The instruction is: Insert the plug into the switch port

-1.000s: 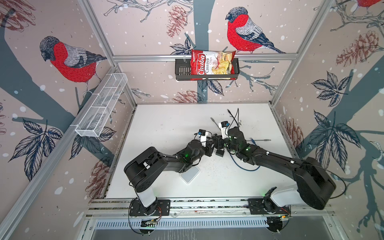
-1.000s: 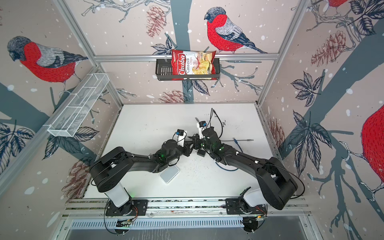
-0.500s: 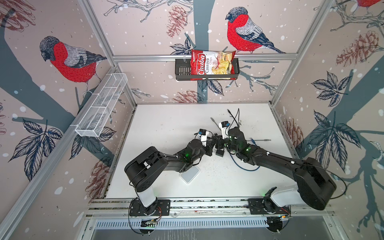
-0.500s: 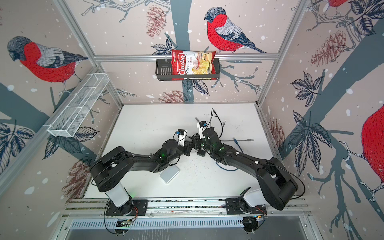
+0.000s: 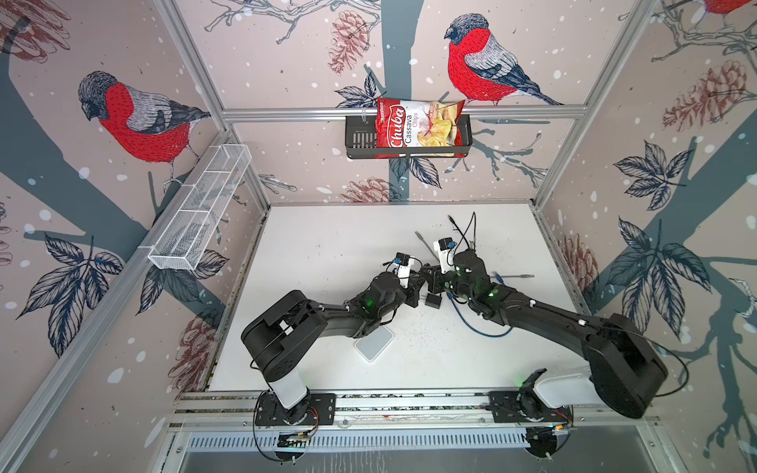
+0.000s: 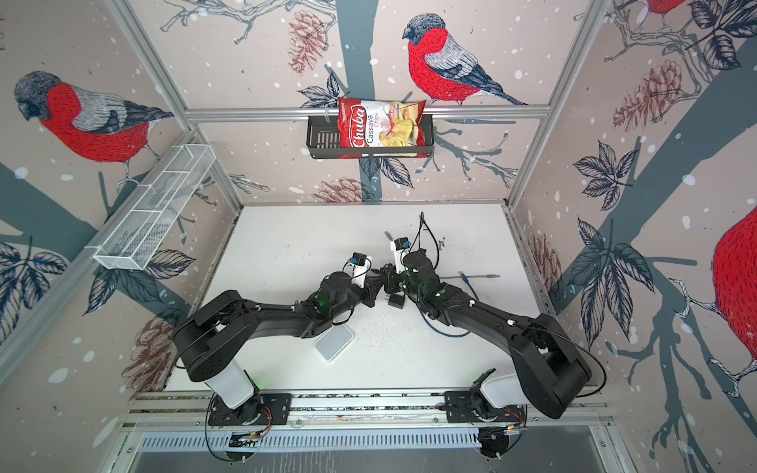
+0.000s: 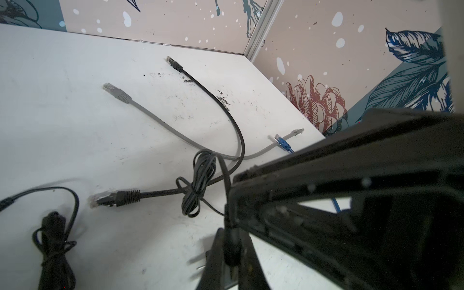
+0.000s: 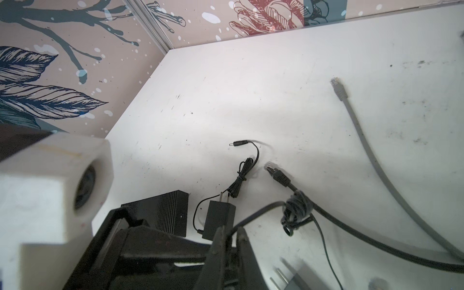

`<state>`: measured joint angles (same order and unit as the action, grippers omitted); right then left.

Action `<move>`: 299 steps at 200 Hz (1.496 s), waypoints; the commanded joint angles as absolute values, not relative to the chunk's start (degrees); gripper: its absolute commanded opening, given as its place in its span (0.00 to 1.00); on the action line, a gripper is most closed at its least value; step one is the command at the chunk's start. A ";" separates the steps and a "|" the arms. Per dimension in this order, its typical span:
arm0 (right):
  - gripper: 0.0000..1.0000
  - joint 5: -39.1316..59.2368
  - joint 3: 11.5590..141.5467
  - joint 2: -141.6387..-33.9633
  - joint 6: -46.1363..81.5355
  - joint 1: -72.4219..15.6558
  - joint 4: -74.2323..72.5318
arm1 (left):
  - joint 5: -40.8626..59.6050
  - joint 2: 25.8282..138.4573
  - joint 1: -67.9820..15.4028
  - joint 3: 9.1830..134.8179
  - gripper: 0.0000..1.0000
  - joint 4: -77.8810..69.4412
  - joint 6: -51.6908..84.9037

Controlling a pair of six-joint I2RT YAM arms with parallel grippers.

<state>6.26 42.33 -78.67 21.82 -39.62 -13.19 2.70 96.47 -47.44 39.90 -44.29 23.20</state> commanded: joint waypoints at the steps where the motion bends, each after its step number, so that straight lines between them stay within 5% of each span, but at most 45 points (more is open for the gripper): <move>1: 0.17 7.56 42.47 -77.33 17.51 -38.53 -11.26 | 1.40 94.98 -47.29 40.57 0.00 -40.21 17.17; 57: 0.28 7.93 40.38 -72.28 10.40 -36.09 -14.02 | 3.15 93.43 -47.11 41.63 0.00 -33.21 10.51; 88: 0.41 4.52 39.28 -69.10 7.74 -35.61 -17.52 | 2.70 92.52 -47.04 42.56 0.00 -29.40 7.05; 100: 0.55 2.81 38.90 -68.43 8.19 -35.29 -19.07 | 1.91 91.94 -47.11 42.53 0.00 -28.64 5.97; 124: 0.59 0.58 35.73 -66.21 9.22 -34.41 -24.69 | 0.84 90.55 -47.11 42.04 0.00 -27.33 3.52; 128: 0.67 -0.62 35.02 -65.67 9.90 -34.27 -25.85 | 0.79 90.26 -47.11 42.01 0.00 -27.12 3.16; 132: 0.96 -1.47 34.26 -65.24 10.72 -34.15 -26.97 | 0.79 89.99 -47.11 41.94 0.00 -26.91 2.74; 135: 1.00 -2.00 33.81 -64.87 11.13 -33.99 -27.72 | 0.85 89.86 -47.11 41.86 0.00 -26.78 2.39; 174: 0.99 -4.26 29.51 -62.25 17.18 -30.35 -32.41 | 2.74 87.74 -47.28 40.39 0.00 -26.10 -2.81; 299: 0.96 15.16 21.92 -61.26 -17.63 -34.32 -33.51 | 5.02 81.31 -47.55 36.07 0.00 -23.90 -29.63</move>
